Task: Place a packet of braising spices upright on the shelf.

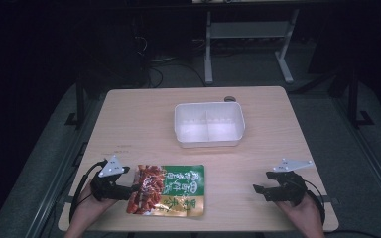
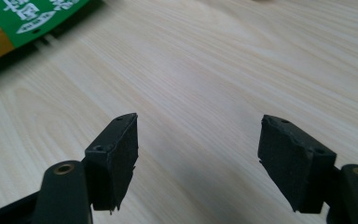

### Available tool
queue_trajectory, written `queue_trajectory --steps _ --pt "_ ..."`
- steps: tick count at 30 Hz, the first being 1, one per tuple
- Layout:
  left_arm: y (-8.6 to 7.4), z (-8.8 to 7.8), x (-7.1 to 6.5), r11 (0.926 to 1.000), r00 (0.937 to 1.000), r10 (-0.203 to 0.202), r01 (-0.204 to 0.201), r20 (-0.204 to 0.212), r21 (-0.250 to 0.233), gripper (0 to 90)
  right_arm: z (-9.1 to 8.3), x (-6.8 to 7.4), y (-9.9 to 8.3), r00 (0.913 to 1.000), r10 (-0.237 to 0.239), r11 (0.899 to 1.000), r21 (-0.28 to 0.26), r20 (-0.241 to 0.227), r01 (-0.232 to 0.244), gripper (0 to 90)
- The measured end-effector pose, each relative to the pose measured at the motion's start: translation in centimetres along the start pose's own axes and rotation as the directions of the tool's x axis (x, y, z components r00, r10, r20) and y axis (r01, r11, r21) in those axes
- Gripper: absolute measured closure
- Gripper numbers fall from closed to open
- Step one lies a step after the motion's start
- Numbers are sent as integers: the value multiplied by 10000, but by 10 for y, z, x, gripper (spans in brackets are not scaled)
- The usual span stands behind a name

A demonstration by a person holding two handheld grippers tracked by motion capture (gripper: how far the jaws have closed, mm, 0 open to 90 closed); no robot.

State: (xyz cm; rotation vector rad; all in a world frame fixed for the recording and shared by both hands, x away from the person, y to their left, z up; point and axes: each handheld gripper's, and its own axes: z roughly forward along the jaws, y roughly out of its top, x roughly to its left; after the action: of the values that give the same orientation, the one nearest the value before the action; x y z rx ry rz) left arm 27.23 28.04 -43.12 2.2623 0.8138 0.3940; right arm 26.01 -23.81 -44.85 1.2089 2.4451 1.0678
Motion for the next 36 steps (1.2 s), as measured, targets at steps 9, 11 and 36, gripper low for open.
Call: queue_trajectory --steps 9,11,36 --pt "1 1 -4 9996 9994 249 -252 239 114 334 6 17 11 9979 -271 9996 -76 -590 267 291" --pt "1 1 -4 9994 9988 317 -322 362 129 370 7 23 16 9973 -399 9991 -140 -619 391 308" --pt "2 10 -8 9943 9925 672 -752 1025 756 659 56 76 83 9822 -1019 9928 464 -1578 1104 392"
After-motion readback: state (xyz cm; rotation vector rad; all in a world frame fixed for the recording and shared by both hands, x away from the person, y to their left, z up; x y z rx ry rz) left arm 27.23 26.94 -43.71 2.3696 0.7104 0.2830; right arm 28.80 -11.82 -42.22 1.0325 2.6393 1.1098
